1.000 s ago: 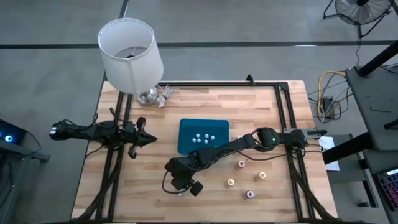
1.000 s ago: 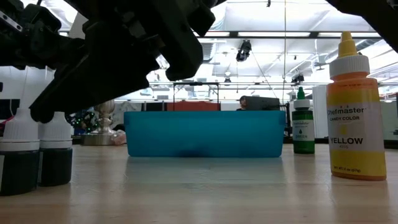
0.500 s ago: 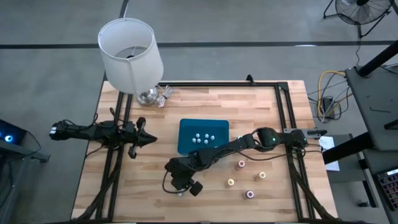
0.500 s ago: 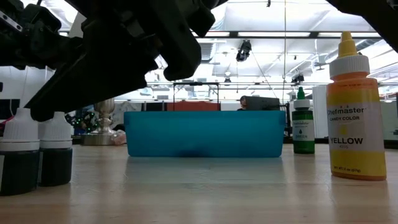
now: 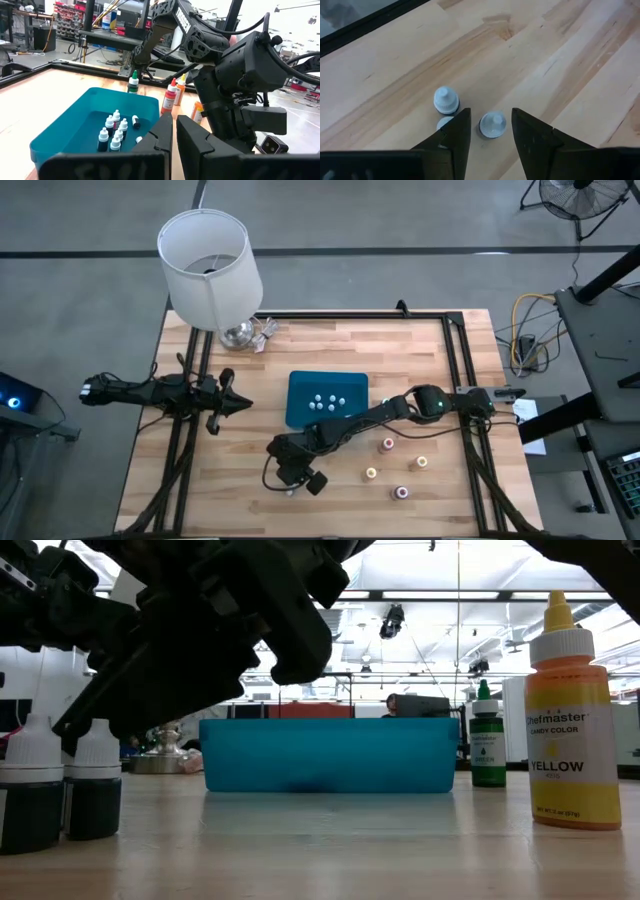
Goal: Pick & Place food coloring
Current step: Put the small orange food coloring bottle into the blue bin
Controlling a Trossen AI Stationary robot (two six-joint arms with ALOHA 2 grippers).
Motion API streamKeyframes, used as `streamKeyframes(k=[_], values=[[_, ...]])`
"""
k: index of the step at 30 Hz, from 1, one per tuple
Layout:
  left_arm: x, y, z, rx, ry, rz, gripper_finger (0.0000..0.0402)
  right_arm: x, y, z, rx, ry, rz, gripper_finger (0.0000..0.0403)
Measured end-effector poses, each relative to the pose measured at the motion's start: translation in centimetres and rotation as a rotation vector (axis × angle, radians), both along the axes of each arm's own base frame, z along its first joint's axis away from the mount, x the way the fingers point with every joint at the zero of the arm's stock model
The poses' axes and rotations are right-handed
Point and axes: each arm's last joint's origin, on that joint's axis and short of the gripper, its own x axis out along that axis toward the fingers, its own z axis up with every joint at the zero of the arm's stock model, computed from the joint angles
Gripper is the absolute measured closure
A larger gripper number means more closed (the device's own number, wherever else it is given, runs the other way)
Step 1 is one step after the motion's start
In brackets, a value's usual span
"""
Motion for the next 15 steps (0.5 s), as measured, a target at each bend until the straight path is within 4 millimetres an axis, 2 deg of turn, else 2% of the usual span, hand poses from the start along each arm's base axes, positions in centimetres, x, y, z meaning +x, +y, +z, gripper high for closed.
streamKeyframes(k=[8, 15], values=[[0.00, 0.00, 0.01, 0.000, 0.000, 0.000, 0.0402, 0.00, 0.02, -0.05, 0.001, -0.004, 0.001, 0.0274], [0.00, 0.00, 0.00, 0.000, 0.000, 0.000, 0.0402, 0.04, 0.13, 0.03, 0.023, -0.009, 0.018, 0.0302]])
